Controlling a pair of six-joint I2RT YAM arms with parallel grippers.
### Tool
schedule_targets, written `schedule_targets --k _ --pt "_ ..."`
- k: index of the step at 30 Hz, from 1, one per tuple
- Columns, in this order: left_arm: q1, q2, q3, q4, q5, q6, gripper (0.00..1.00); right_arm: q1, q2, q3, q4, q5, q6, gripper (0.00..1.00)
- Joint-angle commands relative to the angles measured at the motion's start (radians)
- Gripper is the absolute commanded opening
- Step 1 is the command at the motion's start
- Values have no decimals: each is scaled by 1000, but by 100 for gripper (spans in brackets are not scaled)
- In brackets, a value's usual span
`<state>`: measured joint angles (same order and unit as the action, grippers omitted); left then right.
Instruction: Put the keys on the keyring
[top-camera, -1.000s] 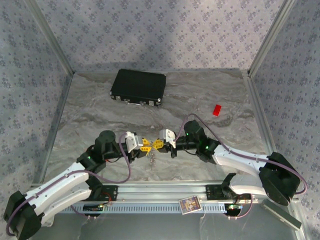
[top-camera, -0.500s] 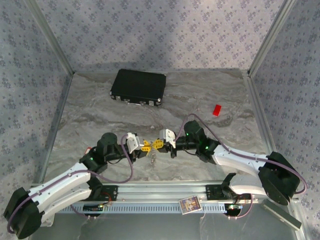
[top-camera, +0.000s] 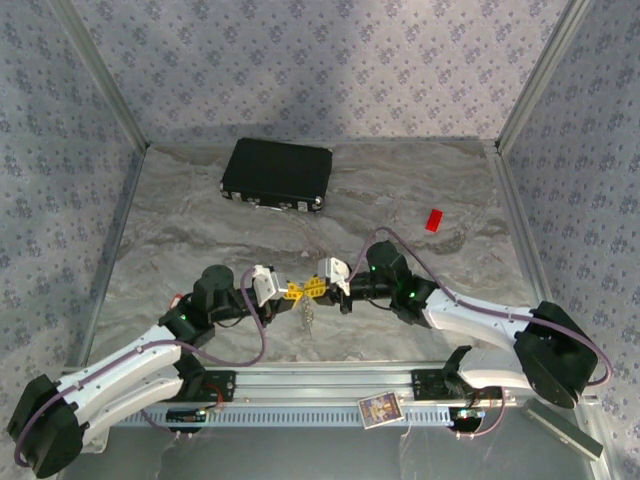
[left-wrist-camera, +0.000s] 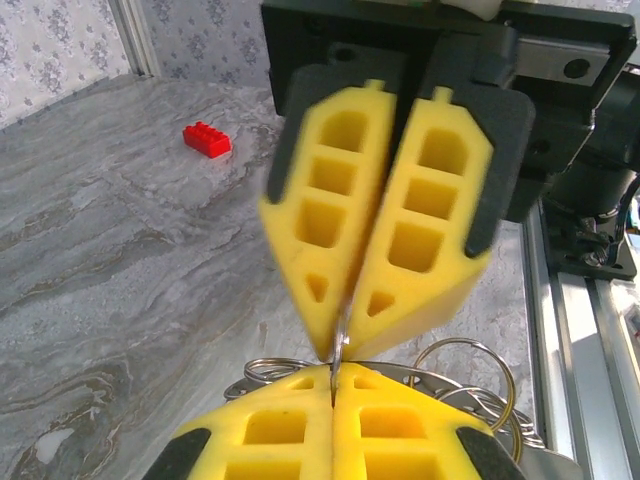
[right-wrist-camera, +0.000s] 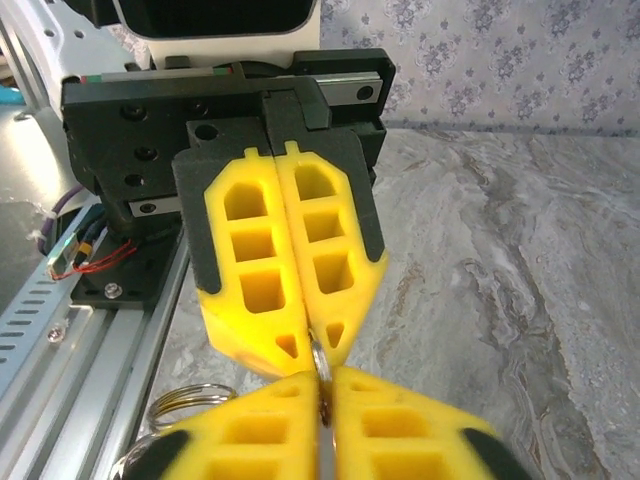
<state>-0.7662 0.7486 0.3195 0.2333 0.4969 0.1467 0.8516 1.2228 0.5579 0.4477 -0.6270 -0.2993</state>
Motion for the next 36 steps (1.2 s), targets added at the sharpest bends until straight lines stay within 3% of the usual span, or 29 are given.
schedule_targets --k 1,5,10,19,28,36 --pt "-4 -21 55 -42 -28 53 0 14 -31 51 -190 71 -92 25" --pt "-3 -4 166 -262 -42 155 0 27 -42 135 -404 131 -195 25" --pt "-8 54 259 -417 -40 242 0 31 -58 164 -428 114 -207 23" --pt "-8 91 321 -474 0 325 0 33 -80 165 -410 175 -200 25" --pt "-8 147 364 -509 35 350 0 49 -53 167 -369 115 -181 24" --pt "-12 163 372 -514 42 346 0 56 -17 167 -324 89 -167 15"
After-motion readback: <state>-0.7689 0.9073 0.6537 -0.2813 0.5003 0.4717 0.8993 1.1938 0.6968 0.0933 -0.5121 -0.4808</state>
